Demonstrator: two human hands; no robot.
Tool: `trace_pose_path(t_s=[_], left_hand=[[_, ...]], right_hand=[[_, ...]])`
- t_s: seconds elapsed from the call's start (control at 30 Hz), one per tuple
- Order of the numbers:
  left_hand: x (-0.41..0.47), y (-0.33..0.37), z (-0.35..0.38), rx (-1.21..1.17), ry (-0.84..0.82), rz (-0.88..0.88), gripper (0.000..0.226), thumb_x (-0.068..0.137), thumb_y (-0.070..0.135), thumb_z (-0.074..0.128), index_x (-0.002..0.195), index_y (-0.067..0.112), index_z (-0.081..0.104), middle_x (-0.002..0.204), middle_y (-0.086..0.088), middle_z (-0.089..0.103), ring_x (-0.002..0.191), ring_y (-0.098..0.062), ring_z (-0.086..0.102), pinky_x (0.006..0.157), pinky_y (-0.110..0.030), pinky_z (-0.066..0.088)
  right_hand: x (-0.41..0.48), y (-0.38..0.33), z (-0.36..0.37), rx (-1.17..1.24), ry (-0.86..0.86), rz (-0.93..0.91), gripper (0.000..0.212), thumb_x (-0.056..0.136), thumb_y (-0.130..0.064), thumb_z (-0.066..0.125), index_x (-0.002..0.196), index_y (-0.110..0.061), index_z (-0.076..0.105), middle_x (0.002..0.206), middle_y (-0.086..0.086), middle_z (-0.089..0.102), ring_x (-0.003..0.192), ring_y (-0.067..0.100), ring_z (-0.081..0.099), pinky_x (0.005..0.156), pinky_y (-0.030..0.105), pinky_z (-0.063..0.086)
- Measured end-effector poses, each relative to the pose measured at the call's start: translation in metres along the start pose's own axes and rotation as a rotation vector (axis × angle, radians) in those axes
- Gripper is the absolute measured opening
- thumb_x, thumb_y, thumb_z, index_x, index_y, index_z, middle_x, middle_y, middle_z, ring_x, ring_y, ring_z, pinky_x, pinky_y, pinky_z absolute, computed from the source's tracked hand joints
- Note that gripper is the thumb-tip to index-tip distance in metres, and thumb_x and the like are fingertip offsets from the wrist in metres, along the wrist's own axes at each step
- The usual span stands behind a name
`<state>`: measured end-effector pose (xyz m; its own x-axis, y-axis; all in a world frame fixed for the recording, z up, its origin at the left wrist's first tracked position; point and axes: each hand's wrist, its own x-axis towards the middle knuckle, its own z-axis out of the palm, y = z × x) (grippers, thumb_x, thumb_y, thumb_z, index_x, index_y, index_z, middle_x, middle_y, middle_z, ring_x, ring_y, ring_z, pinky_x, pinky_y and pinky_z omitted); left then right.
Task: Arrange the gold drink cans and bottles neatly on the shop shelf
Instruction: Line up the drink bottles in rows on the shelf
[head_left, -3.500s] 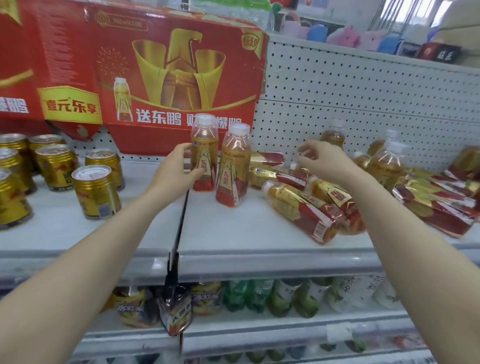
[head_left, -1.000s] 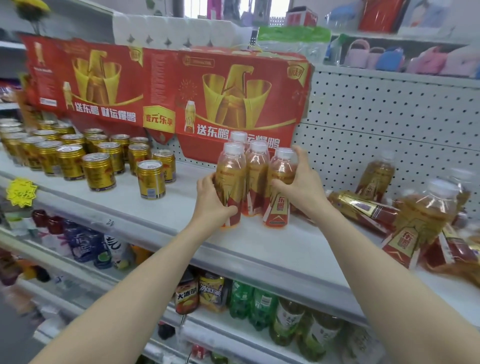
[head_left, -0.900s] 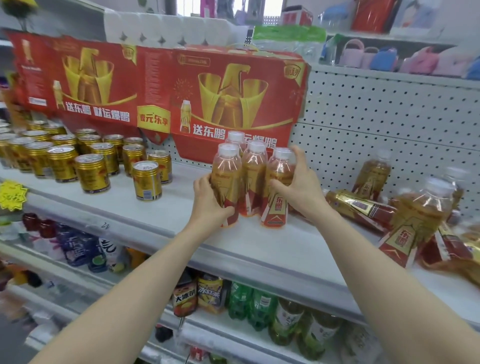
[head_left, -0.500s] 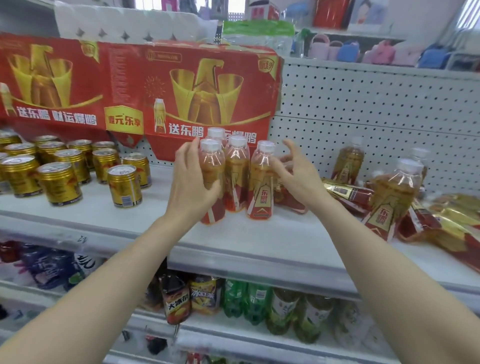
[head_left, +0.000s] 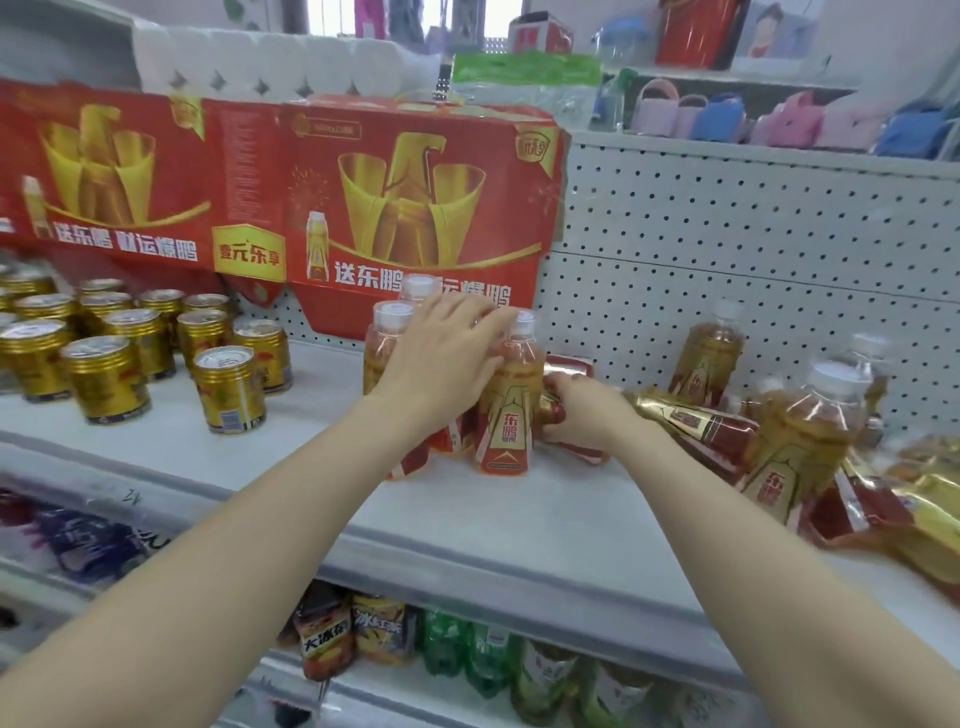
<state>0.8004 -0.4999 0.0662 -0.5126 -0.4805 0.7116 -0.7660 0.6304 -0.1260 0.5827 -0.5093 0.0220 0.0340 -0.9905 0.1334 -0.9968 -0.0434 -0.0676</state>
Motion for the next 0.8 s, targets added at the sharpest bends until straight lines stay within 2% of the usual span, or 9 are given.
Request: trace_pose_path(t_s=[0.13, 0.23, 0.3, 0.4, 0.5, 0.63, 0.8], left_hand=[[-0.001, 0.004, 0.001, -0.003, 0.043, -0.033, 0.047, 0.088, 0.027, 0.067, 0.133, 0.017, 0.055, 0.124, -0.003, 0.060, 0.122, -0.024, 0.049, 0.111, -0.040, 0.031], [-0.002, 0.008, 0.004, -0.024, 0.052, -0.048, 0.048, 0.089, 0.025, 0.066, 0.134, 0.015, 0.054, 0.124, -0.003, 0.060, 0.122, -0.023, 0.048, 0.112, -0.036, 0.030], [-0.004, 0.011, 0.006, -0.046, 0.053, -0.068, 0.049, 0.090, 0.024, 0.064, 0.137, 0.013, 0.052, 0.126, -0.004, 0.058, 0.125, -0.023, 0.045, 0.112, -0.034, 0.030], [-0.004, 0.021, 0.009, -0.129, 0.061, -0.168, 0.050, 0.094, 0.029, 0.060, 0.140, 0.014, 0.048, 0.132, -0.004, 0.055, 0.130, -0.023, 0.041, 0.111, -0.032, 0.030], [-0.001, 0.039, 0.015, -0.232, 0.042, -0.300, 0.061, 0.091, 0.039, 0.064, 0.142, 0.015, 0.041, 0.135, -0.004, 0.052, 0.128, -0.022, 0.044, 0.108, -0.035, 0.036], [0.005, 0.058, 0.023, -0.271, 0.005, -0.407, 0.080, 0.084, 0.042, 0.074, 0.146, 0.016, 0.031, 0.144, -0.006, 0.044, 0.130, -0.025, 0.044, 0.105, -0.035, 0.039], [0.008, 0.063, 0.017, -0.327, 0.033, -0.464, 0.075, 0.083, 0.025, 0.077, 0.145, 0.018, 0.034, 0.143, -0.003, 0.045, 0.130, -0.023, 0.046, 0.106, -0.035, 0.038]], right_hand=[[0.011, 0.003, 0.013, 0.004, 0.017, -0.005, 0.068, 0.084, -0.043, 0.069, 0.140, -0.018, 0.040, 0.120, 0.007, 0.063, 0.102, 0.026, 0.062, 0.067, 0.031, 0.046], [0.009, 0.010, 0.012, 0.079, 0.063, 0.071, 0.067, 0.083, -0.045, 0.069, 0.136, -0.014, 0.042, 0.122, 0.010, 0.059, 0.103, 0.029, 0.060, 0.075, 0.036, 0.051], [0.001, 0.018, 0.005, 0.227, 0.135, 0.128, 0.067, 0.083, -0.043, 0.069, 0.136, -0.012, 0.041, 0.124, 0.014, 0.054, 0.108, 0.031, 0.056, 0.084, 0.039, 0.049], [-0.017, 0.029, -0.014, 0.536, 0.282, 0.149, 0.070, 0.079, -0.040, 0.075, 0.135, -0.017, 0.040, 0.118, 0.003, 0.052, 0.104, 0.022, 0.053, 0.083, 0.036, 0.045], [-0.032, 0.034, -0.025, 0.691, 0.349, 0.130, 0.073, 0.075, -0.035, 0.080, 0.133, -0.020, 0.038, 0.116, -0.003, 0.055, 0.100, 0.015, 0.058, 0.082, 0.034, 0.050], [-0.041, 0.035, -0.020, 0.688, 0.396, 0.106, 0.082, 0.077, -0.040, 0.079, 0.142, -0.020, 0.034, 0.116, -0.007, 0.057, 0.100, 0.014, 0.059, 0.084, 0.030, 0.047], [-0.040, 0.035, -0.032, 0.680, 0.458, 0.094, 0.088, 0.079, -0.041, 0.077, 0.149, -0.024, 0.026, 0.112, -0.004, 0.058, 0.096, 0.018, 0.057, 0.083, 0.032, 0.045]])
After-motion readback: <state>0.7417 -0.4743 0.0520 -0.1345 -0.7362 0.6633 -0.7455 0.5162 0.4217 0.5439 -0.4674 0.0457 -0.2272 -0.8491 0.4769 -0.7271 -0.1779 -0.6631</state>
